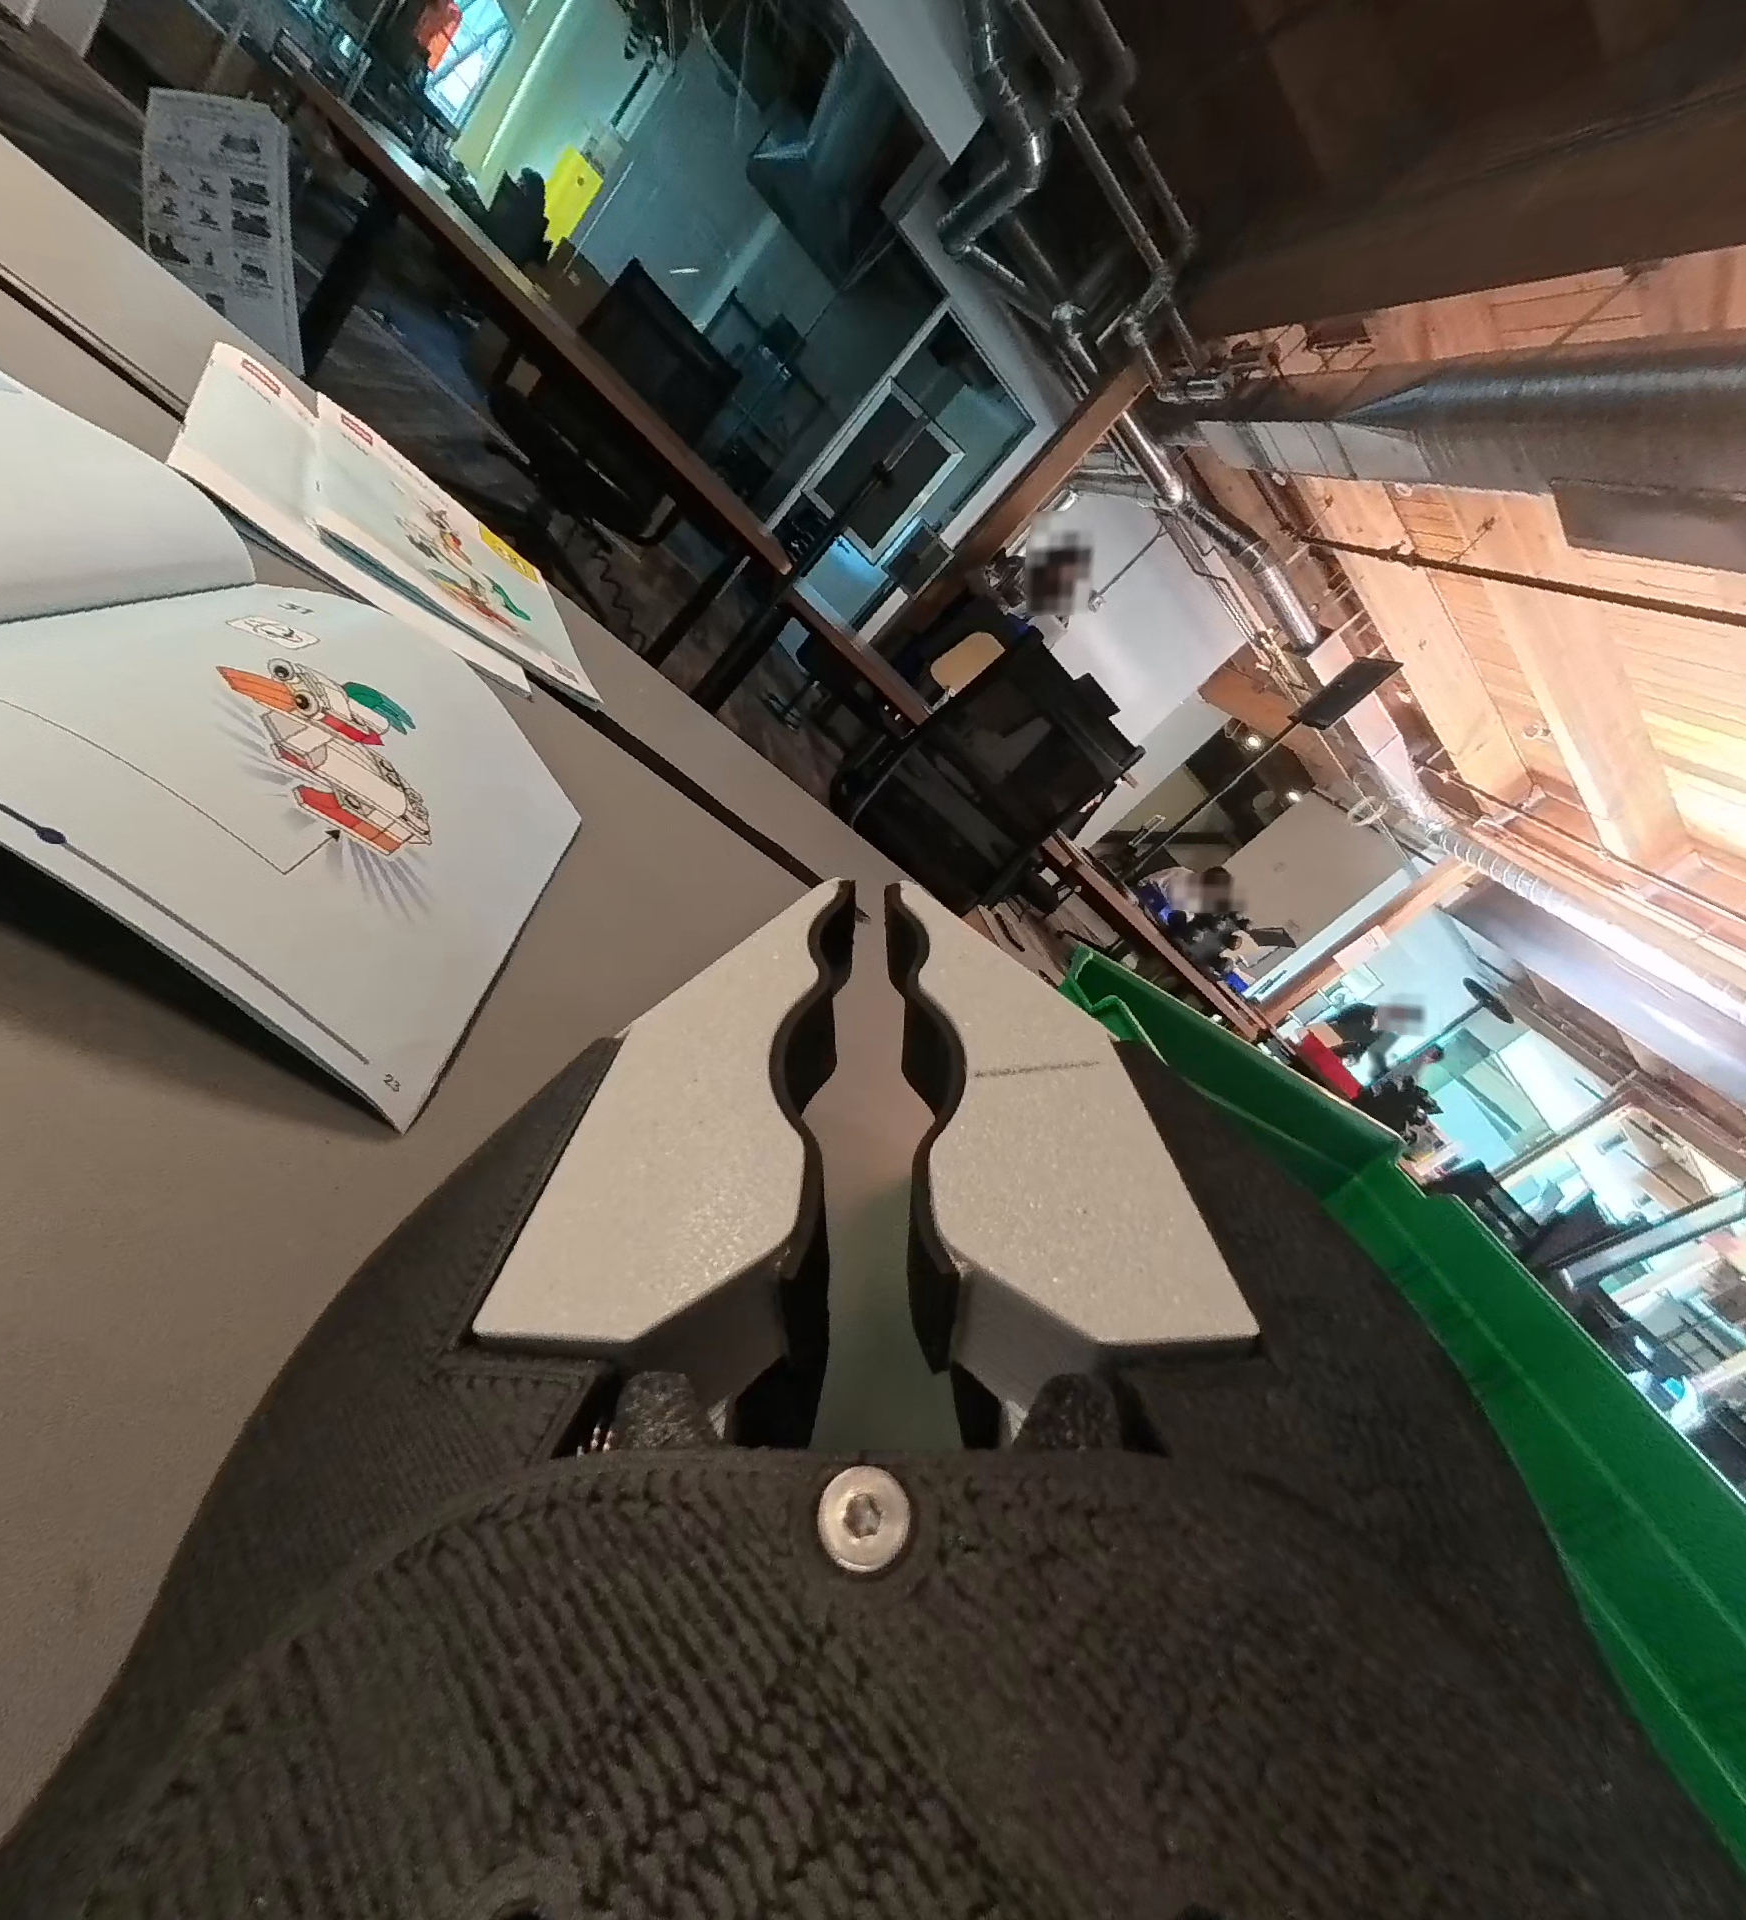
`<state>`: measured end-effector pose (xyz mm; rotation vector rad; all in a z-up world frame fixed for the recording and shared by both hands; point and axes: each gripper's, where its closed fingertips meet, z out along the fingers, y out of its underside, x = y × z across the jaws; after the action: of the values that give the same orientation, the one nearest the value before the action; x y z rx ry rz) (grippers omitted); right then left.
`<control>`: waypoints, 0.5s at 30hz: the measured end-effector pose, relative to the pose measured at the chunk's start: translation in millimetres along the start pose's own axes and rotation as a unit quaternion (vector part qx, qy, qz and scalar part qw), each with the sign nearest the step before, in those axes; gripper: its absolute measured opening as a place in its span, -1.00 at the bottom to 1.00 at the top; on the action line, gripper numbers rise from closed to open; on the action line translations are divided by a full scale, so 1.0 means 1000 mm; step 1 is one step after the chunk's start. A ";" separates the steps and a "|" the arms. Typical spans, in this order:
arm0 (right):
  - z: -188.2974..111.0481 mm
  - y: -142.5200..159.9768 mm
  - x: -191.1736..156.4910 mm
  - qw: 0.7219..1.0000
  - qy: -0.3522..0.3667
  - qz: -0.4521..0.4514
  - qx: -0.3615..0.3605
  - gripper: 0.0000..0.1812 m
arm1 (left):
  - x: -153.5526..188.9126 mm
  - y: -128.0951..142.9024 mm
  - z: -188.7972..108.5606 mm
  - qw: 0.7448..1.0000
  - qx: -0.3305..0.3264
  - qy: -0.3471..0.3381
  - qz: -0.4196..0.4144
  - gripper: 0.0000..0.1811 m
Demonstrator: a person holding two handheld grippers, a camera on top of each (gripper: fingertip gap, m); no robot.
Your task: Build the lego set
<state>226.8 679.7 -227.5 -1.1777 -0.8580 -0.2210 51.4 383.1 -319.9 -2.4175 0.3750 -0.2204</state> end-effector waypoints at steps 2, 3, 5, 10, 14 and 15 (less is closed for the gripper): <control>0.000 0.000 0.000 1.000 0.000 -0.002 0.000 -0.97 | -0.002 0.002 0.001 1.000 -0.003 -0.004 -0.006 -0.55; 0.000 0.000 0.000 1.000 0.000 -0.002 0.000 -0.97 | -0.003 0.002 0.001 1.000 -0.004 -0.006 -0.008 -0.50; 0.000 0.000 0.000 1.000 0.000 -0.002 0.000 -0.97 | -0.003 -0.002 -0.005 1.000 0.009 -0.010 -0.008 -0.44; -0.001 -0.001 0.001 1.000 0.000 0.002 0.002 -0.97 | 0.011 -0.040 -0.072 0.993 0.121 -0.005 0.007 -0.40; -0.001 -0.002 0.000 1.000 -0.002 0.005 0.007 -0.97 | 0.020 -0.051 -0.156 0.976 0.218 0.002 0.012 -0.42; -0.001 -0.002 0.000 1.000 -0.003 0.005 0.008 -0.97 | 0.017 -0.047 -0.176 0.972 0.234 -0.006 0.007 -0.43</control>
<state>226.1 677.8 -225.8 -1.1680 -0.8570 -0.2029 32.1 306.2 -154.6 -1.9496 0.2946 -0.2564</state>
